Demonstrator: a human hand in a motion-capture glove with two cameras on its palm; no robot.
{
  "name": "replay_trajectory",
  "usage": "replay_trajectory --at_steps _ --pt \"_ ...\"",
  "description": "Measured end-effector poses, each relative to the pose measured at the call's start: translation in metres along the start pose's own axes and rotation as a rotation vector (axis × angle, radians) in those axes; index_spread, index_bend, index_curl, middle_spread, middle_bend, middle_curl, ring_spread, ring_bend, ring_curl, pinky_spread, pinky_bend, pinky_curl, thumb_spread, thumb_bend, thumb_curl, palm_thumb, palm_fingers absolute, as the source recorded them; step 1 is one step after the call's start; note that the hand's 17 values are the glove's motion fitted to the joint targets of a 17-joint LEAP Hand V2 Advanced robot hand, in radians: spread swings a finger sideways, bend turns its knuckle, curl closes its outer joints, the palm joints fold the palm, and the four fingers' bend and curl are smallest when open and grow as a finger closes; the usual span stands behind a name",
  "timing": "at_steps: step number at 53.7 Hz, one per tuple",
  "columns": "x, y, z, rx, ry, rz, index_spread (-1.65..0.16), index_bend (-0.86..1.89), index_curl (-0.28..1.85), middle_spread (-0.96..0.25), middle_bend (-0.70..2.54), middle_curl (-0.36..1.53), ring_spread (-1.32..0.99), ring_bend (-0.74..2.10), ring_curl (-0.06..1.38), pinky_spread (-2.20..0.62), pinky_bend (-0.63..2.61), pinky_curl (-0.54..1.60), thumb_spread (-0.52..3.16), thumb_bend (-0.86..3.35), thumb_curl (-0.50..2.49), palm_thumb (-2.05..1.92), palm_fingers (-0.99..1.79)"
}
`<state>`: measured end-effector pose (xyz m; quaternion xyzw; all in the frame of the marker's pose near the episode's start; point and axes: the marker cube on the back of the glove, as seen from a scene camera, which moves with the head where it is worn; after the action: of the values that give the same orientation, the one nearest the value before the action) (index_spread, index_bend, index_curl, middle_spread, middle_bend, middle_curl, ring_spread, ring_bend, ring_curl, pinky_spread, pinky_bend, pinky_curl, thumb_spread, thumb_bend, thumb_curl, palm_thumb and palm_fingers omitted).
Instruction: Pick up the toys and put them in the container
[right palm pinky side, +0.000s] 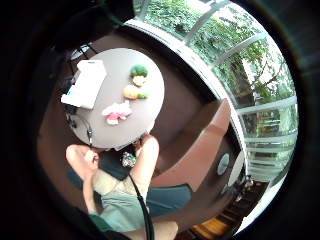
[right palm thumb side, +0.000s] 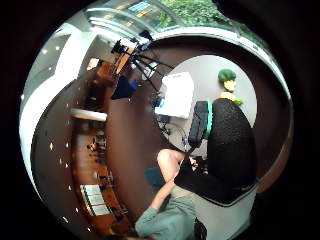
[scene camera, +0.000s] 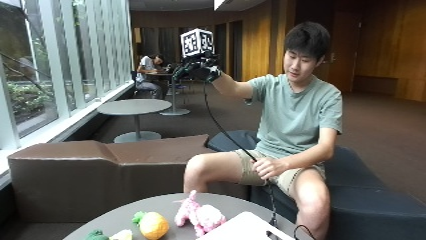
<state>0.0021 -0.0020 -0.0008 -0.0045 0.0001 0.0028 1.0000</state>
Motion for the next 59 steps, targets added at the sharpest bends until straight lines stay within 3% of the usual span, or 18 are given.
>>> replay_trajectory --at_steps 10,21,46,59 --pt "-0.021 -0.046 0.013 -0.031 0.052 0.05 -0.18 0.14 0.08 -0.06 0.15 0.07 -0.02 0.41 0.11 -0.01 0.71 0.23 1.06 0.14 0.07 0.1 0.0" --pt "-0.01 -0.072 0.02 -0.033 0.127 0.09 -0.2 0.15 0.15 -0.04 0.18 0.15 -0.03 0.46 0.15 0.0 0.76 0.27 1.43 0.15 0.14 0.07 -0.05" --pt "0.036 -0.196 0.091 -0.151 0.23 0.21 -0.2 0.05 0.14 -0.05 0.19 0.26 -0.05 0.64 0.25 -0.02 0.92 0.34 1.56 0.09 0.22 -0.02 -0.13" --pt "0.064 -0.305 0.236 -0.27 0.228 0.177 -0.21 0.06 0.12 -0.07 0.18 0.3 -0.05 0.65 0.26 -0.01 1.01 0.37 1.47 0.02 0.24 -0.01 -0.16"
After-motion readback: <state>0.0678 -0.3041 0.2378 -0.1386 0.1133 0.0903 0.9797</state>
